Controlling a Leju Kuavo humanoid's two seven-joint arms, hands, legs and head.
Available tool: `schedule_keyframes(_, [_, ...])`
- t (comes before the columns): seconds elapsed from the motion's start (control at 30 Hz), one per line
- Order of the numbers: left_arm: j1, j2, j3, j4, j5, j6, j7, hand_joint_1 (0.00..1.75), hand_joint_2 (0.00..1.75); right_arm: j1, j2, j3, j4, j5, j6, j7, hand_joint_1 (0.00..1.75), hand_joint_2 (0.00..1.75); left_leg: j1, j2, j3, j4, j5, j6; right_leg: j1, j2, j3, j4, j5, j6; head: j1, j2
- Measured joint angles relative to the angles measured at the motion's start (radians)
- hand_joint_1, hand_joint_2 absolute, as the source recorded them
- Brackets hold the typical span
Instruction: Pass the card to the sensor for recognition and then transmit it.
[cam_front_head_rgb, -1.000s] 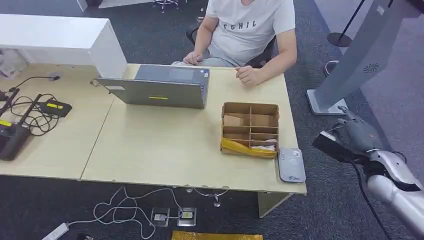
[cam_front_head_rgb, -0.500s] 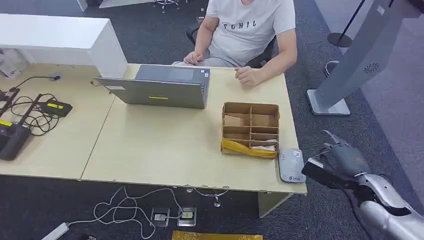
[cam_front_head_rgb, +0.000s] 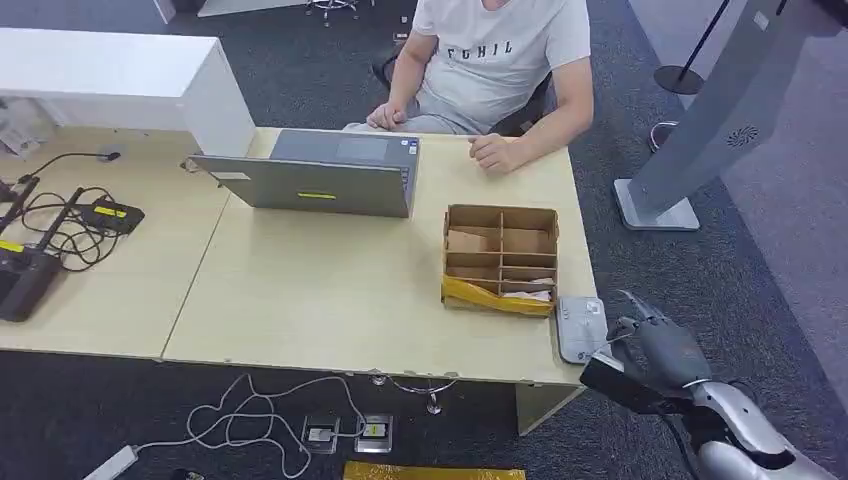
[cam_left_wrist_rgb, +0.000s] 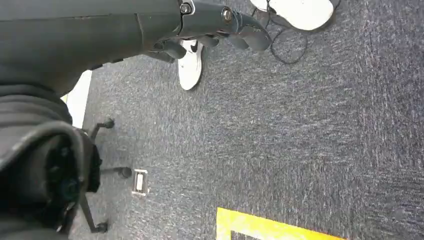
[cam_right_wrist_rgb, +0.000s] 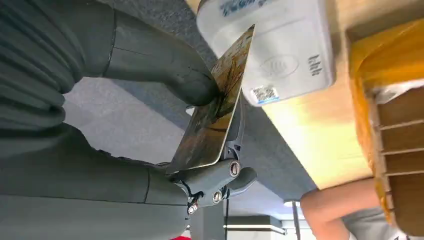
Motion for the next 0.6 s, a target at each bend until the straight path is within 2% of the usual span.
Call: schedule_keyframes(0.6, [-0.002, -0.013, -0.001, 0.000, 0.011, 0.010, 0.024, 0.00, 0.00, -0.002, 0.076, 0.038, -0.003, 0.006, -0.001, -0.015, 1.75, 1.75, 0.000, 0.000, 0.000, 0.000, 0.000, 0.000, 0.000, 0.000, 0.000, 0.000, 0.000, 0.000, 0.000, 0.000])
